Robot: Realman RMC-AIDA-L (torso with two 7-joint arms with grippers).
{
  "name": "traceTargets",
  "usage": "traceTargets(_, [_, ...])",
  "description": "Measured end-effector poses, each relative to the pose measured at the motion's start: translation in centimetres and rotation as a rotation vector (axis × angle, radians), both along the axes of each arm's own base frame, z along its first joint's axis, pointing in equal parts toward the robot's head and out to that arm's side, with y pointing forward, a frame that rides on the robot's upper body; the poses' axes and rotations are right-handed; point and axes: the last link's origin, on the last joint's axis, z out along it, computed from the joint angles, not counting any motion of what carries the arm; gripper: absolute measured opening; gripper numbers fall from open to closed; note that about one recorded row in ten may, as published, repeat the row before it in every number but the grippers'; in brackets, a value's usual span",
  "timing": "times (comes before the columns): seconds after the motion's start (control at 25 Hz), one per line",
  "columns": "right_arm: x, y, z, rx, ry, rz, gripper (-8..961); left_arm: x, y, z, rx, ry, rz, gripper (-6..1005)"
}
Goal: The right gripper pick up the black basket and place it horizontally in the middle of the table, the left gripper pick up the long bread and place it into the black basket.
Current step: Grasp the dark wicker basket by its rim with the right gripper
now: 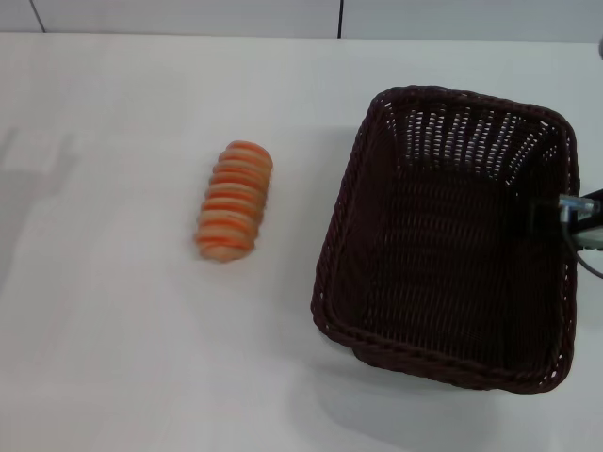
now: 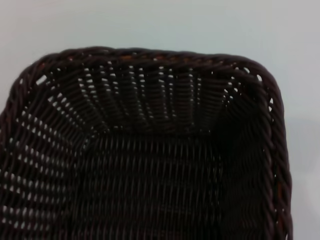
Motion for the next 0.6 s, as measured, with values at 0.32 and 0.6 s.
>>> traceTargets(0.32, [0.9,0.3,-1.1,-0.018,-0.007,-0.009,650,0.1,0.2,0.1,0.003,-0.002,-0.002,859])
traceTargets(0.6, [0.8,0.5,-1.3,-0.002,0.001,0.019,435,0.1,0.2,0.1,0.005,-0.001,-0.003,859])
